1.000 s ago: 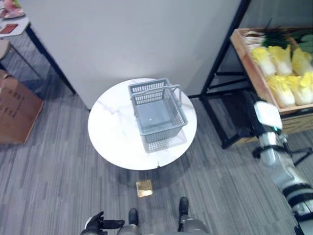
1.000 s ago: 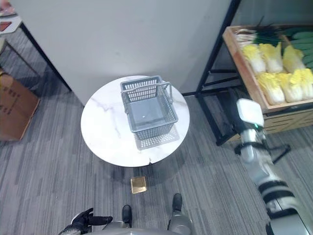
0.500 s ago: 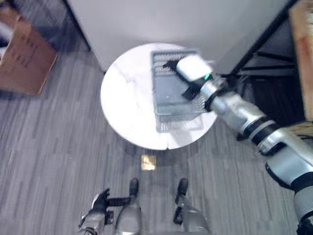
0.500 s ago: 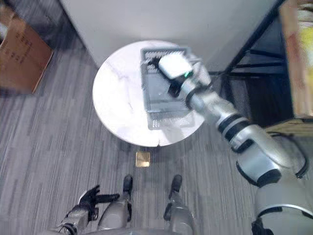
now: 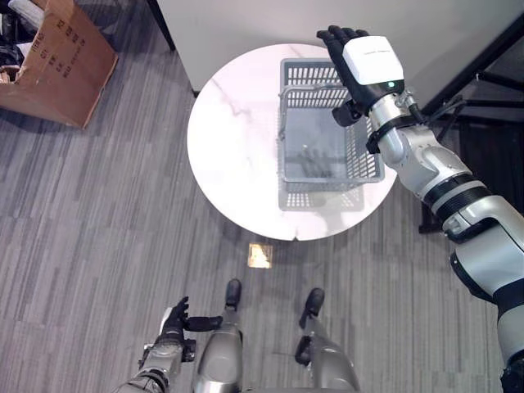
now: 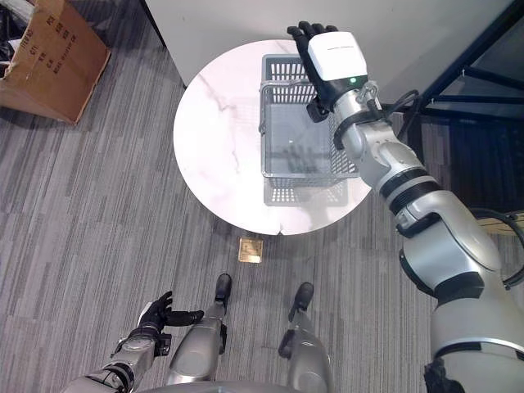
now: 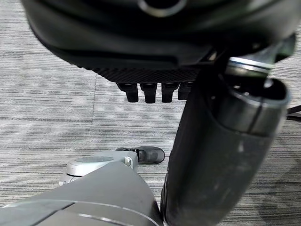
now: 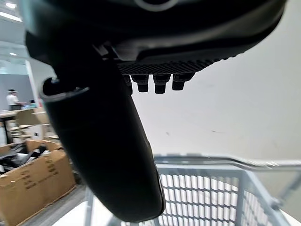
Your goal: Get the vegetables into the basket
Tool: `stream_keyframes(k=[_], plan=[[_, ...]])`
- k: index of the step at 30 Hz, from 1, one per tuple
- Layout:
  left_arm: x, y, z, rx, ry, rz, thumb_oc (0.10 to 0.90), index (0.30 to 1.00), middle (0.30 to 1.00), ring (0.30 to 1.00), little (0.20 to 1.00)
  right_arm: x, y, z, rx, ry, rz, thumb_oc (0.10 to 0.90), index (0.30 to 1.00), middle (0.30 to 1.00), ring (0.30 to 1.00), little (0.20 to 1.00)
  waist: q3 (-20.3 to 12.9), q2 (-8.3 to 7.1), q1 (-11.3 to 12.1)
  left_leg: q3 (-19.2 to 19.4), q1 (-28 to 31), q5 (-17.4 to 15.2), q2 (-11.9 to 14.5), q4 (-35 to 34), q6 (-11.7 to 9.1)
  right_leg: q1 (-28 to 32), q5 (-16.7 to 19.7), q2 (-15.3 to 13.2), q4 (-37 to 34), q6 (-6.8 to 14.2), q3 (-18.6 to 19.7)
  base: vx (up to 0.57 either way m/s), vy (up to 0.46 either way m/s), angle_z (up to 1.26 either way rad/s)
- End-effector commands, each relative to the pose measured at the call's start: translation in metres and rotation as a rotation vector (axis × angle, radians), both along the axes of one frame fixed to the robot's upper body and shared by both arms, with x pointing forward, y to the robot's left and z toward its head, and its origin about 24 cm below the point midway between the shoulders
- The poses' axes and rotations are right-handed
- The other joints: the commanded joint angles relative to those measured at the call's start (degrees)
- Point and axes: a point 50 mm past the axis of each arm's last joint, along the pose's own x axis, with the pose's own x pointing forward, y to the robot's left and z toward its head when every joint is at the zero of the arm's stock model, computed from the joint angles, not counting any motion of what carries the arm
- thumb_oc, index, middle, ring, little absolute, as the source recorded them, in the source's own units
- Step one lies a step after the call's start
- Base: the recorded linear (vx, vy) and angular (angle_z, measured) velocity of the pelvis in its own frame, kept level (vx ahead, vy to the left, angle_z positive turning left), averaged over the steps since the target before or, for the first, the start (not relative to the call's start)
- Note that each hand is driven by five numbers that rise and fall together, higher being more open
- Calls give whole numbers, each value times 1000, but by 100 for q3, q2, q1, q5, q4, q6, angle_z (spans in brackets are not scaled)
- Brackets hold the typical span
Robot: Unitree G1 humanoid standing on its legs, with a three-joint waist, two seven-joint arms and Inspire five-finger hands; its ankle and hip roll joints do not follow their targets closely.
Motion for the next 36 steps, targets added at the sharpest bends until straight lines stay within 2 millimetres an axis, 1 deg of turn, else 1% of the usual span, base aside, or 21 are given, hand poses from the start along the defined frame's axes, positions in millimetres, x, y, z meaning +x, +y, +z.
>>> stream_keyframes(k=[1,9,10,11,12,16,18,19,20,21,24,25,27,28,29,30,31,32,33,35,36], plan=[[-31,23,-8,100,124,-3,900,1000,1000,1000,1000,-7,17,84,22,-259,39,900,1000,1000,1000,1000,-121,-86,45,-83,-164,26,-2,-109,-113,355,56,-533,16,688,236,0,0,0],[-19,17,-5,91,85,-30,900,1000,1000,1000,1000,-1,12,85,11,-233,-26,900,1000,1000,1000,1000,-79,-41,120,-136,-272,65,-16,-109,-114,292,83,-542,5,695,208,2,2,2],[-16,13,-4,87,74,-41,900,1000,1000,1000,1000,2,5,84,20,-218,-67,900,1000,1000,1000,1000,-65,-9,160,-164,-320,85,-26,-109,-115,261,85,-549,-3,703,188,8,15,8],[-16,13,-4,87,74,-41,900,1000,1000,1000,1000,2,5,84,20,-218,-67,814,879,879,879,879,-65,-9,160,-164,-320,85,-26,-109,-115,261,85,-549,-3,703,187,8,19,7],[-12,10,-4,88,70,-62,900,1000,1000,1000,1000,4,-1,80,24,-198,-101,400,300,300,300,300,-39,17,212,-194,-369,101,-45,-109,-113,241,88,-555,-6,711,168,0,-1,8],[-12,6,-5,90,78,-95,900,1000,1000,1000,1000,6,-6,74,10,-168,-132,400,300,300,300,300,-33,39,257,-221,-394,113,-50,-109,-113,233,85,-562,-6,714,139,4,-1,5],[-11,5,-4,89,72,-94,900,1000,1000,1000,1000,8,-13,66,-11,-135,-164,400,300,300,300,300,-23,58,293,-247,-409,121,-60,-109,-108,232,85,-569,-6,719,128,0,3,5],[-10,4,-4,87,69,-96,900,1000,1000,1000,1000,9,-18,57,-10,-106,-183,400,300,300,300,300,-24,73,313,-250,-413,117,-73,-109,-105,234,79,-576,-6,721,124,-1,1,8],[-10,4,-4,87,69,-96,900,1000,1000,1000,1000,9,-18,57,-10,-106,-183,400,300,300,300,300,-24,73,313,-250,-413,117,-73,-109,-105,234,79,-576,-6,721,124,-5,14,8],[-10,2,-5,87,71,-105,900,1000,1000,1000,1000,10,-25,45,-23,-61,-210,400,300,300,300,300,-24,100,328,-253,-405,116,-84,-109,-104,243,78,-590,-6,726,118,-5,18,6],[-11,1,-5,86,75,-114,900,1000,1000,1000,1000,11,-34,34,-27,-23,-245,400,300,300,300,300,-32,121,335,-252,-378,109,-92,-109,-101,267,75,-602,-6,734,104,-2,6,1],[-12,-1,-6,82,80,-117,900,1000,1000,1000,1000,10,-43,23,-31,13,-274,400,300,300,300,300,-37,131,335,-252,-361,98,-100,-109,-96,295,66,-610,-6,739,92,-11,13,4],[-15,-1,-7,85,89,-131,900,1000,1000,1000,1000,10,-50,13,-38,48,-292,400,300,300,300,300,-46,146,337,-252,-333,89,-109,-109,-94,318,60,-618,-6,743,95,-15,21,6],[-16,-2,-8,83,94,-139,900,1000,1000,1000,1000,7,-63,1,-30,83,-329,400,300,300,300,300,-60,155,322,-250,-290,76,-123,-109,-89,345,68,-636,-6,748,102,-12,20,3],[-16,-2,-8,83,94,-139,900,1000,1000,1000,1000,7,-63,1,-30,83,-329,400,300,300,300,300,-60,154,324,-250,-289,76,-124,-109,-89,346,67,-636,-6,748,102,-25,22,4],[-16,-4,-9,83,100,-149,900,1000,1000,1000,1000,4,-72,-14,-9,120,-351,400,300,300,300,300,-68,161,303,-236,-251,55,-131,-109,-82,364,70,-648,-6,747,120,-14,8,4],[-16,-4,-9,83,100,-149,900,1000,1000,1000,1000,4,-72,-14,-9,120,-351,400,300,300,300,300,-68,161,303,-236,-250,54,-131,-109,-82,364,70,-648,-6,747,120,-21,16,5],[-17,-4,-9,82,105,-151,900,1000,1000,1000,1000,2,-77,-23,-13,148,-363,400,300,300,300,300,-78,159,275,-223,-221,43,-135,-109,-80,377,70,-651,-6,745,134,0,0,0],[-17,-4,-9,82,106,-151,900,1000,1000,1000,1000,2,-77,-24,-13,148,-364,400,300,300,300,300,-77,158,278,-221,-218,42,-135,-109,-80,379,70,-651,-6,745,136,0,0,0],[-18,-4,-10,84,115,-164,900,1000,1000,1000,1000,-1,-86,-41,17,202,-381,400,300,300,300,300,-93,153,215,-171,-147,35,-130,-109,-77,411,78,-659,-6,740,172,-34,10,-2],[-18,-4,-10,84,115,-165,900,1000,1000,1000,1000,-2,-86,-41,17,202,-381,400,300,300,300,300,-92,152,217,-170,-144,35,-130,-109,-77,412,78,-659,-6,740,173,-37,13,-5]])
